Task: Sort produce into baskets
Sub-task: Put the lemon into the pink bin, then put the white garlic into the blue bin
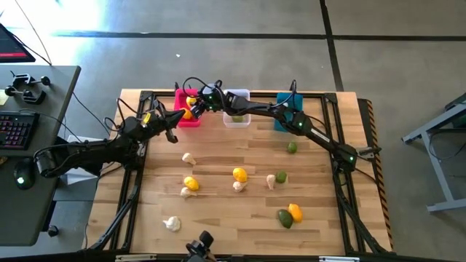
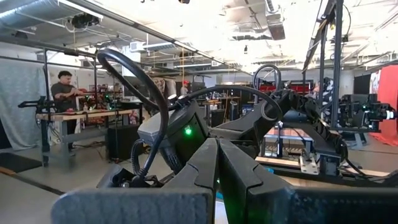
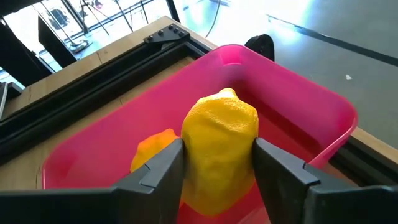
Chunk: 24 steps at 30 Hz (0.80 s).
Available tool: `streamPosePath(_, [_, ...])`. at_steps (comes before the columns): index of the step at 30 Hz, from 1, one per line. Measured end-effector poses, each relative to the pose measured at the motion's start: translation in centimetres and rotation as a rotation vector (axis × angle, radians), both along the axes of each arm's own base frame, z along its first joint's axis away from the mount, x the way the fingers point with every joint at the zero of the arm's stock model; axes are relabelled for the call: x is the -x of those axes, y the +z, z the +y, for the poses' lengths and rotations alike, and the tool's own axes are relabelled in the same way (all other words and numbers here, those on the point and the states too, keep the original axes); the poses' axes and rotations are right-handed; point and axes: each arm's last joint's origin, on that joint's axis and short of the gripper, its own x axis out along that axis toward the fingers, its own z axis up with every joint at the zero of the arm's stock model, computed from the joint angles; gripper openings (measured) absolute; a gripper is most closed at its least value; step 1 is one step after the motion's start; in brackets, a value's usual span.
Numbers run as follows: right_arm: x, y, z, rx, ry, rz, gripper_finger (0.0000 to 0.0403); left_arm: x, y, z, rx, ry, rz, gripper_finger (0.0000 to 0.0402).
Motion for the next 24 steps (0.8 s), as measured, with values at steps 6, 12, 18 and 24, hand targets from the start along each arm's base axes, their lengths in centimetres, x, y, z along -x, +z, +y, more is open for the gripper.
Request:
streamPosePath(6, [0.11, -0.13, 0.04, -0.026, -0.010, 0.016, 0.0172, 0.00, 0.00, 0.00, 0.007, -0.002, -0.003, 0.0000])
streamPosePath(12, [-0.03, -0.05, 0.32, -0.009, -0.006, 0.014, 0.0184, 0.00, 0.00, 0.00, 0.008, -0.002, -0.004, 0.0000])
streamPosePath(18, [-0.24, 0.07, 0.72, 0.013, -0.011, 0.012, 0.0222, 0.00, 0.00, 0.00, 0.007, -0.002, -0.004, 0.0000])
streamPosePath(24, [-0.25, 0.49, 0.85, 0.031, -0.006, 0.014, 0.0207, 0.00, 0.00, 0.00, 0.008, -0.002, -0.003, 0.0000])
